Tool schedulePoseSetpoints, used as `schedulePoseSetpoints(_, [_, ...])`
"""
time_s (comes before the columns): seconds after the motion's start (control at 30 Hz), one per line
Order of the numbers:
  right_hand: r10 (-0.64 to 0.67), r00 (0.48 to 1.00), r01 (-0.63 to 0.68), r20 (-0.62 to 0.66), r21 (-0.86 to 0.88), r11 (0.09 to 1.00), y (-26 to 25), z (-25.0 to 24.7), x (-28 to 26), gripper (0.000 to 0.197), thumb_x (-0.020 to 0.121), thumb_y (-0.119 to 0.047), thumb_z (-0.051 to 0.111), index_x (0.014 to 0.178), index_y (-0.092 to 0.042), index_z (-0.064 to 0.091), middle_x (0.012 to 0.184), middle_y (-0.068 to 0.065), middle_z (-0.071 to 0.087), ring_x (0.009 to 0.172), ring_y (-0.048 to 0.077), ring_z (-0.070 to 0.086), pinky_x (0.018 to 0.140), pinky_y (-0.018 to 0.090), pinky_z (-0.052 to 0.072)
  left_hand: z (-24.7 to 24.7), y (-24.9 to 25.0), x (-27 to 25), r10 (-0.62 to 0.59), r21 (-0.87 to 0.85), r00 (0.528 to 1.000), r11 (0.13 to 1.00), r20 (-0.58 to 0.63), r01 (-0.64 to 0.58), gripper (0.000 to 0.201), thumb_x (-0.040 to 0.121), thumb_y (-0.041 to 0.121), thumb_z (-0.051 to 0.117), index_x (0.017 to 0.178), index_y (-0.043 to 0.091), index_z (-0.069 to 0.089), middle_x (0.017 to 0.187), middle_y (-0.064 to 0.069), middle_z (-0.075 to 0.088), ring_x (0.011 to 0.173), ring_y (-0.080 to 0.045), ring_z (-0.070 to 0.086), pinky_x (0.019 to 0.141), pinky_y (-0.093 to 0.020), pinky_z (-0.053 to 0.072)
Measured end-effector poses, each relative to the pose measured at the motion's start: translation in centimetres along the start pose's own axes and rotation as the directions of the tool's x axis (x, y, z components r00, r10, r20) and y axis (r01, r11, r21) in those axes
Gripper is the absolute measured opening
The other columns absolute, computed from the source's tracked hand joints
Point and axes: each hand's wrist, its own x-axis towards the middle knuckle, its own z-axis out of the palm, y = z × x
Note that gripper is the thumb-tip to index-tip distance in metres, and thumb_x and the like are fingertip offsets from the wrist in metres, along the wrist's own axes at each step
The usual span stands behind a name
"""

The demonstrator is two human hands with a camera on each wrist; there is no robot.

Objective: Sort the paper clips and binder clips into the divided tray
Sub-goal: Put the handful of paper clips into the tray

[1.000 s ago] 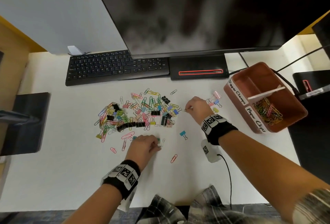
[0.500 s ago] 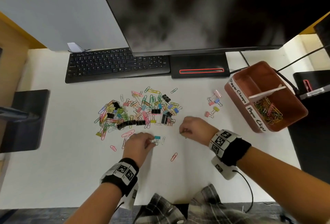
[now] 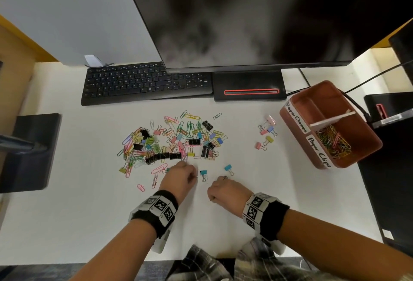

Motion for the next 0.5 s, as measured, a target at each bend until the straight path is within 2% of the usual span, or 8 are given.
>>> schedulePoseSetpoints(0.07, [0.054,0.998,-0.054,0.023,0.020,0.998,-0.1,0.0,0.2,0.021,0.095,-0.015,0.045,0.108,-0.006,0.058,0.109,0.016,0.061,0.108,0.031,0.049,0.088,0.042,0.043,-0.2,0.1,0.1,0.018,-0.019,1.000,1.000,0.005,-0.018,0.004,0.082,0.016,0.063,0.079,0.013,0.063,0.079,0.006,0.045,0.069,-0.012,0.045,0.065,-0.020,0.033])
schedulePoseSetpoints(0.13, [0.092,0.994,-0.093,0.063,0.025,0.995,0.2,-0.1,0.3,0.025,0.094,-0.017,0.046,0.116,-0.008,0.056,0.115,0.015,0.060,0.111,0.030,0.049,0.090,0.040,0.041,-0.4,0.0,0.0,0.027,-0.062,1.000,0.998,0.011,-0.026,0.004,0.080,0.014,0.064,0.077,0.012,0.063,0.075,0.007,0.047,0.067,-0.012,0.047,0.061,-0.020,0.033])
schedulePoseSetpoints(0.2, [0.102,0.992,-0.102,0.077,0.003,0.995,0.6,-0.6,0.3,0.026,0.095,-0.018,0.045,0.116,-0.008,0.057,0.116,0.014,0.059,0.111,0.029,0.051,0.090,0.038,0.040,-0.9,-0.3,-0.2,-0.007,-0.149,1.000,0.989,0.006,0.007,0.010,0.079,0.014,0.065,0.072,0.018,0.061,0.070,0.008,0.052,0.063,-0.010,0.049,0.055,-0.017,0.037])
schedulePoseSetpoints(0.3, [0.104,0.993,-0.107,0.063,0.046,0.993,1.5,-1.9,0.0,0.025,0.095,-0.016,0.044,0.113,-0.008,0.060,0.116,0.012,0.060,0.107,0.028,0.055,0.090,0.036,0.041,-1.8,-1.1,-0.6,-0.064,-0.285,0.997,0.957,-0.050,0.047,0.026,0.078,0.012,0.069,0.065,0.029,0.054,0.064,0.012,0.056,0.058,0.001,0.051,0.057,-0.006,0.039])
schedulePoseSetpoints(0.37, [0.088,0.996,-0.090,0.026,0.071,0.993,2.1,-2.8,0.2,0.025,0.095,-0.016,0.045,0.112,-0.008,0.061,0.113,0.012,0.061,0.105,0.027,0.056,0.091,0.035,0.043,-2.8,-1.5,-1.1,-0.092,-0.345,0.992,0.937,-0.082,0.058,0.017,0.078,0.012,0.069,0.079,0.026,0.059,0.065,0.011,0.059,0.059,0.001,0.054,0.059,-0.007,0.041])
schedulePoseSetpoints(0.43, [0.050,0.999,-0.050,0.009,0.063,0.997,2.5,-3.5,0.7,0.026,0.095,-0.015,0.045,0.114,-0.007,0.061,0.111,0.013,0.060,0.105,0.028,0.056,0.092,0.037,0.044,-3.8,-2.2,-1.8,-0.092,-0.394,0.994,0.917,-0.059,0.062,0.031,0.077,0.012,0.070,0.099,0.031,0.059,0.066,0.011,0.061,0.065,0.002,0.056,0.062,-0.007,0.044])
schedulePoseSetpoints(0.5, [0.012,0.999,-0.012,0.043,0.018,1.000,2.4,-4.0,1.4,0.029,0.096,-0.014,0.044,0.119,-0.008,0.060,0.114,0.015,0.059,0.108,0.029,0.053,0.093,0.037,0.042,-4.3,-3.3,-2.7,-0.048,-0.394,0.999,0.918,-0.005,0.043,0.038,0.078,0.011,0.071,0.105,0.035,0.059,0.070,0.016,0.063,0.068,0.003,0.057,0.064,-0.005,0.044])
